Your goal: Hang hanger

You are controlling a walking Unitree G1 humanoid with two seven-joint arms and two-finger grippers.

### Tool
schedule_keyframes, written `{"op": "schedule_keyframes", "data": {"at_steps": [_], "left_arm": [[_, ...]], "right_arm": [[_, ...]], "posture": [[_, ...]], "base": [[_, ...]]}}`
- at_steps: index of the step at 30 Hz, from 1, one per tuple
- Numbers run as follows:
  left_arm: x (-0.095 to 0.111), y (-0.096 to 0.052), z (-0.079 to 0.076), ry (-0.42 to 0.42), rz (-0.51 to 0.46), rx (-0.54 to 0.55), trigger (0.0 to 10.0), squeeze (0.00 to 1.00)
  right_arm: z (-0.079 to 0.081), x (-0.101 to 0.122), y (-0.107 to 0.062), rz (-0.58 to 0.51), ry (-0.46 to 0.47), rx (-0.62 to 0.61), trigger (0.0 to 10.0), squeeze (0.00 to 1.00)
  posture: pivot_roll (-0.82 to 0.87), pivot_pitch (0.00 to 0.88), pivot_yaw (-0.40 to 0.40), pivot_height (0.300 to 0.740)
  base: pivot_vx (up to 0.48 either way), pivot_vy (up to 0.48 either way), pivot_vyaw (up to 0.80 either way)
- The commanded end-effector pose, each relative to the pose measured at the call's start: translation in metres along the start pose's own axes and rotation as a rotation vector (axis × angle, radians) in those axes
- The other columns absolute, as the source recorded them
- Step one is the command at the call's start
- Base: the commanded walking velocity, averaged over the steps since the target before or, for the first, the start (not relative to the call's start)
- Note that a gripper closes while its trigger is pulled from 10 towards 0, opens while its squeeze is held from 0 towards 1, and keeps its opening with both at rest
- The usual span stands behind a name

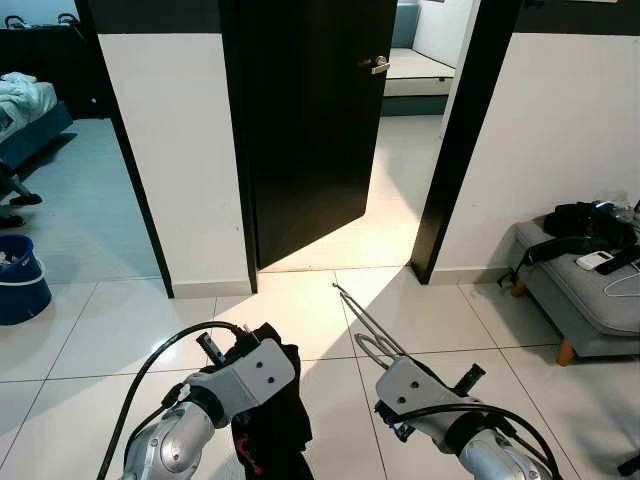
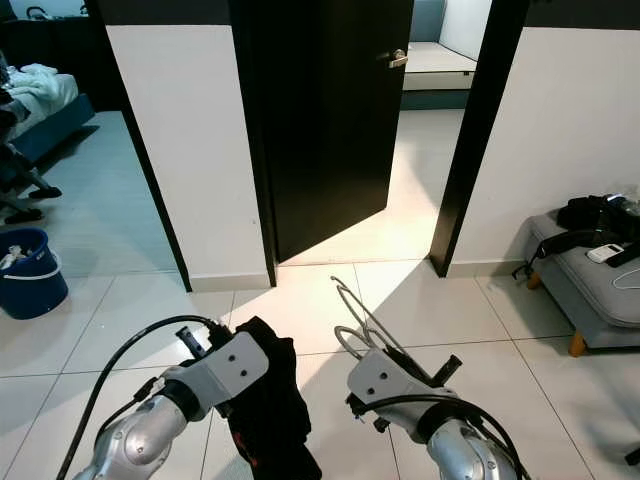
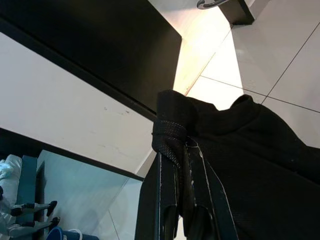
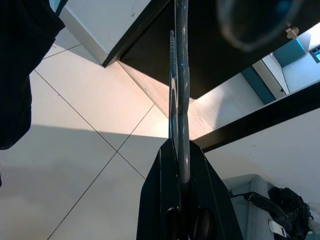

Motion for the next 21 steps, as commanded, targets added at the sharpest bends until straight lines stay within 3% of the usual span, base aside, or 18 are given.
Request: {"op": "schedule_keyframes", "data": {"at_steps": [1,21], "left_arm": [[0.0078,-0.0016,0.0027,0.014,-0.027,0.013,10.0,0.00],[0.0082,-0.0016,0.0031,0.014,-0.027,0.013,10.0,0.00]], "right_arm": [[-0.0017,0.0058,-0.0009,-0.022,0.002,-0.005,10.0,0.00],[-0.0021,0.0062,-0.0011,-0.023,0.002,-0.005,10.0,0.00]], "posture": [[0.01,0.000,-0.008,0.740],[0.01,0.000,-0.009,0.740]], "base": [[0.000,0.000,0.00],[0.000,0.000,0.00]]}}
Point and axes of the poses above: a point about 5 cm out from each wrist's last joint towards the gripper, its own y axis pointing out of the wrist towards the gripper, its own x axis along the axis of the wrist's last joint, z = x × y, the point moved 6 cm from there along y, pointing out of the wrist towards the gripper, and after that the axes turned 11 degrees about -y, right-handed, at the moved point
